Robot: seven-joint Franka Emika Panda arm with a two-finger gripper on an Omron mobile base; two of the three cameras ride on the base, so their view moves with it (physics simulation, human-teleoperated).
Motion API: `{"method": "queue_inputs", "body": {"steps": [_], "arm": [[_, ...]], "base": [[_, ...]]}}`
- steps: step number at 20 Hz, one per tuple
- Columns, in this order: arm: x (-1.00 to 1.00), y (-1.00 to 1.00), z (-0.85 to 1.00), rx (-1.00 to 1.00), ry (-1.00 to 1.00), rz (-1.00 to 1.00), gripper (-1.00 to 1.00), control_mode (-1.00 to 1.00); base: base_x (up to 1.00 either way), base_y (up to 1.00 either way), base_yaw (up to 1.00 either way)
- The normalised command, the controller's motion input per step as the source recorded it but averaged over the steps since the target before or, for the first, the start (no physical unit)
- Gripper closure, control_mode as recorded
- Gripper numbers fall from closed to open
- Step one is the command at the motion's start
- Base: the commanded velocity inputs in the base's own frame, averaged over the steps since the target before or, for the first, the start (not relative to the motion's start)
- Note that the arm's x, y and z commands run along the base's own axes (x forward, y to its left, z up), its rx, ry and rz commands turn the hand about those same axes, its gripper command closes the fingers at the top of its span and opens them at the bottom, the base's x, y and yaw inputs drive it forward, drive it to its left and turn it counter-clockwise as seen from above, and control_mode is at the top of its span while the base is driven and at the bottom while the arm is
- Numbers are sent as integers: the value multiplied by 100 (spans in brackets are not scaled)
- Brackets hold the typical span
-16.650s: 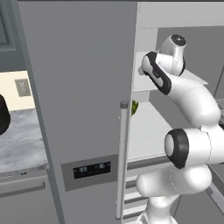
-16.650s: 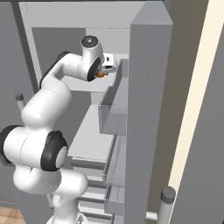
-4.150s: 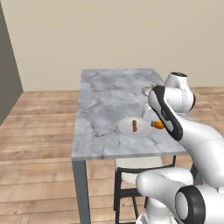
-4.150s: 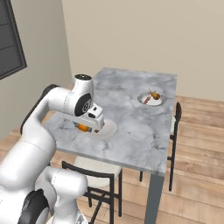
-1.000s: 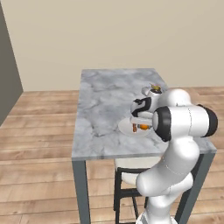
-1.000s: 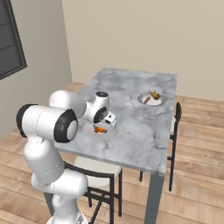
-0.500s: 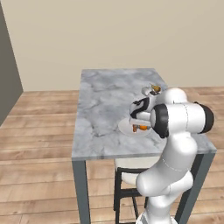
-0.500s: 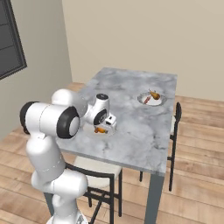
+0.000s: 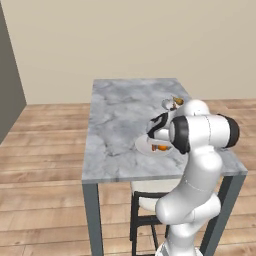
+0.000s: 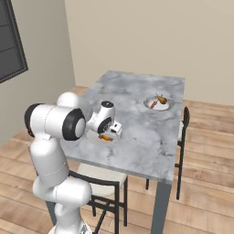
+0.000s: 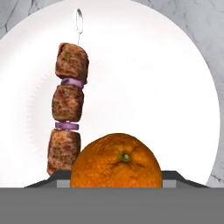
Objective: Pick up the pear and tangerine from the fridge and place one fruit on each plate on the dining counter.
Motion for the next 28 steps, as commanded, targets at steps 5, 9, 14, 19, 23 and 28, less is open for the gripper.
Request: {"method": "queue_inputs", "body": {"steps": [5,9,14,19,23,28], "arm": [[6,0,-10,0,-2,0,-100,-100],[0,0,0,0,-3,0,-100,-100],[-8,0,10,0,-3,0,-100,-100],[-40,-3,40,1,-5,0,-100,-100],[-45,-7,58,4,-1,0,-100,-100],[-55,-1,60,2,-2,0,-100,-100]], "base": [[0,0,0],[0,0,0],[0,0,0],[0,0,0],[0,0,0],[0,0,0]]}}
